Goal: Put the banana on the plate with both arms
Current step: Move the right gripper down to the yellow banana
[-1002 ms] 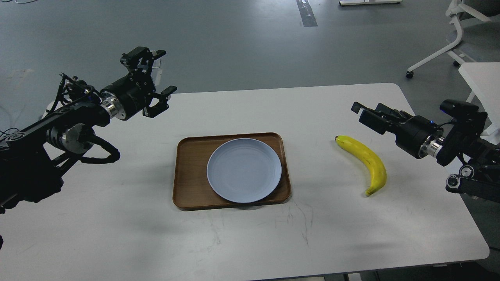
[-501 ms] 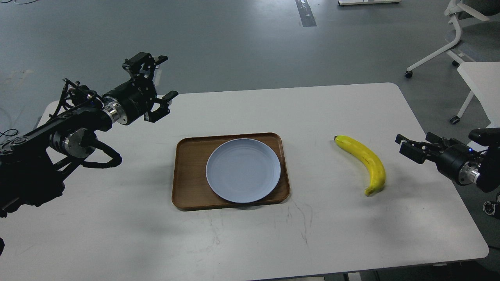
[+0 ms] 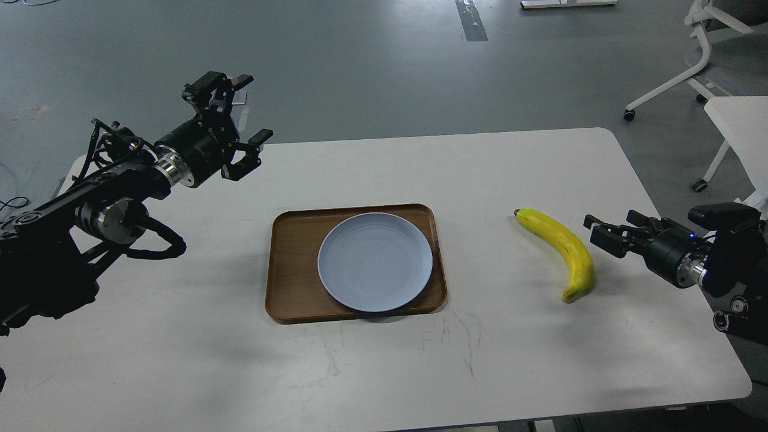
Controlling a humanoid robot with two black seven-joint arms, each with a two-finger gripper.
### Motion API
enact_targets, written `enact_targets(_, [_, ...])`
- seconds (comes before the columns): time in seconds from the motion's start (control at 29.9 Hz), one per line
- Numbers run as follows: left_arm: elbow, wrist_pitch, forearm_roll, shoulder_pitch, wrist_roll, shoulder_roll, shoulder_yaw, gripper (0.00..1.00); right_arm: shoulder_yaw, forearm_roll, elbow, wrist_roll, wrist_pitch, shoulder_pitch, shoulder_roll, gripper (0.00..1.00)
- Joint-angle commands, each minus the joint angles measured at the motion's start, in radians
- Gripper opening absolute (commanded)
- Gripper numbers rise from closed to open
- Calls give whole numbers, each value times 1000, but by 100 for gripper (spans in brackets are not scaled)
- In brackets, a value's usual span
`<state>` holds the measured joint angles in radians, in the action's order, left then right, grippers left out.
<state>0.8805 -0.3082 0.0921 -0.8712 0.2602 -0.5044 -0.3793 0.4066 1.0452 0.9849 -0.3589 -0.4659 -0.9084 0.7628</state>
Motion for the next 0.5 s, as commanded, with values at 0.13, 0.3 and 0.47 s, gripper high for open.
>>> enact_targets(0.13, [0,0,0,0,1,1,0,98,27,6,-25,17,44,6,-85,95])
enact_targets(0.3, [2,0,0,1,2,0,0,98,28,1,-54,18,52,8,-126,97])
enact_targets(0.47, [5,3,0,0,5,4,-1,98,31,-4,-57,21,58,6,-132,96])
